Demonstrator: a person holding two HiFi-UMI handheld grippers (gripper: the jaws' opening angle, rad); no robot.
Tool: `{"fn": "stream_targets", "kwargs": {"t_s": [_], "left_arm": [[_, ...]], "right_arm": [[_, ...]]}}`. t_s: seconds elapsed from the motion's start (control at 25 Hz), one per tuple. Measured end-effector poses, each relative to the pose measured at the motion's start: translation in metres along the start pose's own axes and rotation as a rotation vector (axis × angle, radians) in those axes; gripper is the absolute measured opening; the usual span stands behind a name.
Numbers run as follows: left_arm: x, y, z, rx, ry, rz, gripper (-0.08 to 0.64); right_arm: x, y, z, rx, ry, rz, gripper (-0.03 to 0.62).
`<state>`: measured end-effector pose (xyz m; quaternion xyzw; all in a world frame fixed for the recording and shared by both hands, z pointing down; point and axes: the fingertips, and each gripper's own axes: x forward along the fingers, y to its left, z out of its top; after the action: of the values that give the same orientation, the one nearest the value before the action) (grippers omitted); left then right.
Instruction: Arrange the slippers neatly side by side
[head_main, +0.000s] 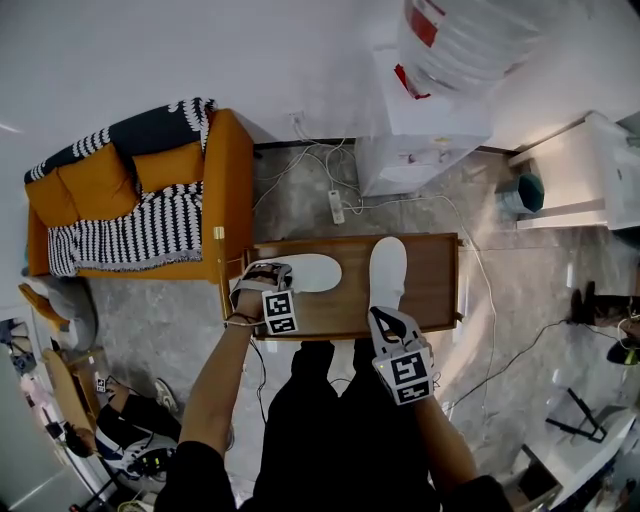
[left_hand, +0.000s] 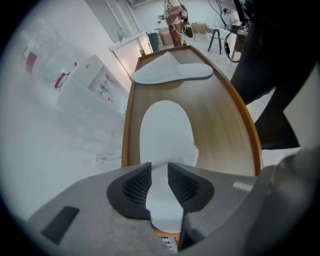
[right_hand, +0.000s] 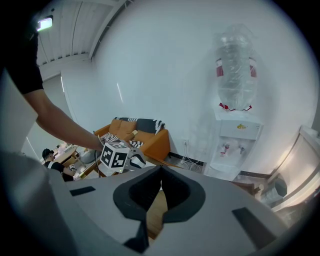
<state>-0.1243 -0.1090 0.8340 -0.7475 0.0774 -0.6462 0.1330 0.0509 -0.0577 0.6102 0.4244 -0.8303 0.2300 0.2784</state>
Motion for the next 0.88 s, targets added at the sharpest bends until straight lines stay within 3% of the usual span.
{"fn": "stream_targets", "kwargs": {"t_s": [0.2,0.52,0.68,0.88], "left_arm": [[0.005,0.003,0.003,-0.005,-0.001,0.016,0.049],[0.002,-0.003,0.006,-0.046,0.000,0.012,0.026],[-0.009,-0.006,0.008,-0.141,-0.018,0.003,0.023],[-0.024,-0.012,0.014,-0.327,-0.041,-0.025,0.023]], "right_arm": [[0.000,-0.005,-0.007,0.008,0.013,-0.012,0.012],[0.000,-0.006,-0.012,0.014,0.018,-0.013,0.012],[-0.001,-0.004,-0.012,0.014,0.010,-0.014,0.012],[-0.006,-0.010,-0.010,0.009,0.002,-0.028,0.012]]}}
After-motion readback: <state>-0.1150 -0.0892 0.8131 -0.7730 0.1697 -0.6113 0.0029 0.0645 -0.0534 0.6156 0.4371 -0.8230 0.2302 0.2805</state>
